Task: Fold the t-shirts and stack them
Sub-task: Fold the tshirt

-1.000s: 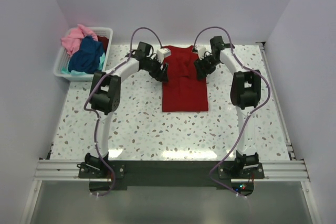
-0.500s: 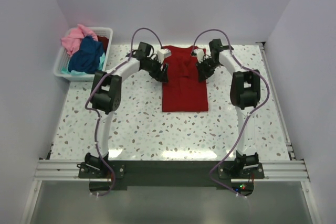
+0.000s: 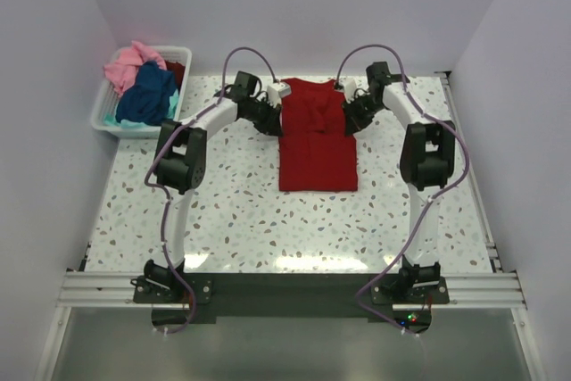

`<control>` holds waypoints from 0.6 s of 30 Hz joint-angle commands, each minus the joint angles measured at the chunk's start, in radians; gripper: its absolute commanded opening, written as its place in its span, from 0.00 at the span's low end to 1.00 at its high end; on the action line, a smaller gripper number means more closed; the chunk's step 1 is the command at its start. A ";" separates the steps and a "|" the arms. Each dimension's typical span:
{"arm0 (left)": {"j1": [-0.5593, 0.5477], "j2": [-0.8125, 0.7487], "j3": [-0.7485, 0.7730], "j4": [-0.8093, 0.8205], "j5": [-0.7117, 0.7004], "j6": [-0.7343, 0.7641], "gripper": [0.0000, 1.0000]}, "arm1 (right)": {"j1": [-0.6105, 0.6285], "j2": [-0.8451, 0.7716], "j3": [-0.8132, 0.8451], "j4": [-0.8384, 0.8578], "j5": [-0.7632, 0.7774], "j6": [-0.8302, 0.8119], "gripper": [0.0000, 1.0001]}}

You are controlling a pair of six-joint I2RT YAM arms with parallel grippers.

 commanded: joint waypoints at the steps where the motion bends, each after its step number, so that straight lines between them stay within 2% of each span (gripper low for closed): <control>1: 0.003 -0.007 0.032 0.023 0.029 0.001 0.14 | -0.011 -0.064 -0.028 -0.001 -0.019 -0.009 0.00; 6: 0.003 -0.009 0.026 0.034 0.036 0.010 0.01 | -0.018 -0.070 -0.051 0.009 -0.016 -0.022 0.00; 8: 0.003 -0.012 0.020 0.043 0.043 0.009 0.00 | -0.018 -0.066 -0.050 0.008 -0.028 -0.023 0.00; 10: 0.003 -0.011 0.021 0.046 0.046 0.009 0.00 | -0.017 -0.053 -0.028 -0.006 -0.032 -0.020 0.21; 12: 0.002 -0.007 0.025 0.045 0.045 0.007 0.00 | -0.018 -0.032 0.001 -0.021 -0.032 -0.012 0.29; 18: 0.000 -0.006 0.025 0.045 0.048 0.006 0.00 | -0.017 -0.007 0.021 -0.027 -0.030 -0.002 0.15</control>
